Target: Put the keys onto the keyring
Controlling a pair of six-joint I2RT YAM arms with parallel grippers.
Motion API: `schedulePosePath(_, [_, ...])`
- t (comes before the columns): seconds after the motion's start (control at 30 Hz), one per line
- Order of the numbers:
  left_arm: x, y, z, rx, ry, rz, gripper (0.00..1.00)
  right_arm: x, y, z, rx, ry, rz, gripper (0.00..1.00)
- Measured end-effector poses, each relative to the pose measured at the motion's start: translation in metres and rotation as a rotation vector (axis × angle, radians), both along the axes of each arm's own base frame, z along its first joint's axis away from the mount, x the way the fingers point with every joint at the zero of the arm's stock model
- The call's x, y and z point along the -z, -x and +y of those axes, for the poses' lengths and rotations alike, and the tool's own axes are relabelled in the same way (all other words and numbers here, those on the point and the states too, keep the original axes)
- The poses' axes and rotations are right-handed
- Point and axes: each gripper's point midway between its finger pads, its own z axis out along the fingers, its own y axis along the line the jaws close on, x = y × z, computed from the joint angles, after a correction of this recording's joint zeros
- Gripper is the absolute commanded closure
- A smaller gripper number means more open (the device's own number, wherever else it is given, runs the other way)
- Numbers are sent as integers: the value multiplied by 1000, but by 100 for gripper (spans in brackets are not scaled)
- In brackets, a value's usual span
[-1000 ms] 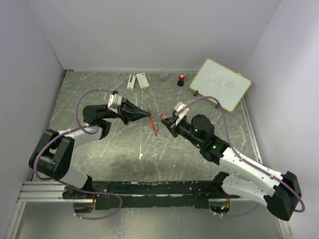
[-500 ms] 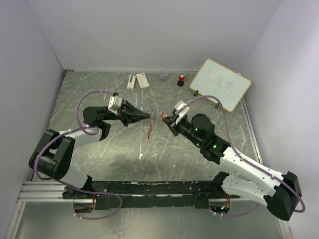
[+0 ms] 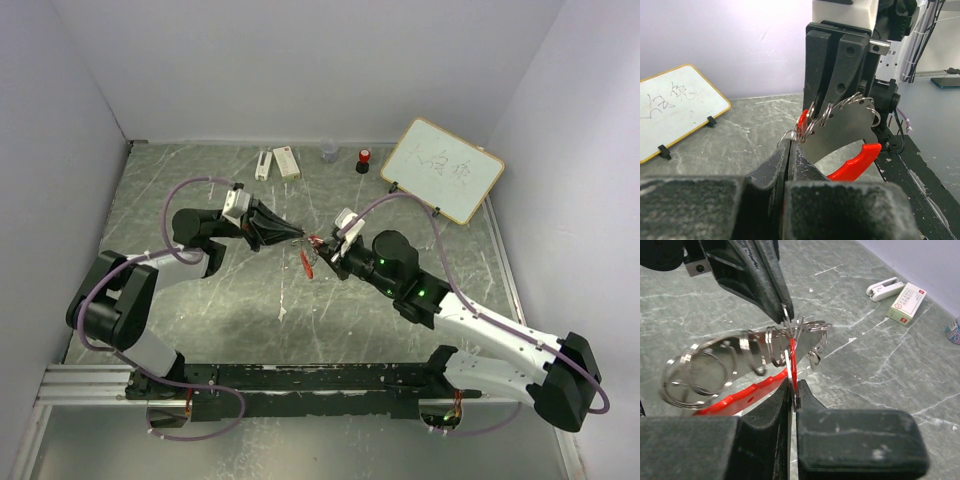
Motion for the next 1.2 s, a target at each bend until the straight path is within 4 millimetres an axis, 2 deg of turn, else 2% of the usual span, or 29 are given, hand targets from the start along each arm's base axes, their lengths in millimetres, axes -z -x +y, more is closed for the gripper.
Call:
schedulePosePath(0.47, [3,-3,-1,-4,-2,7,93,4,2,4,16,25,-10,100])
schedulePosePath(0.77, [3,-3,-1,-3,-2,7,93,2,-5,8,39,36,-15,100])
schedulePosePath(1.07, [8,-1,3,-13,-7,19,93,16,-23,3,153,81,12,100])
schedulePosePath(1.2, [2,5,5,-10,-1,1,93,23,-31,-4,215,100,26,100])
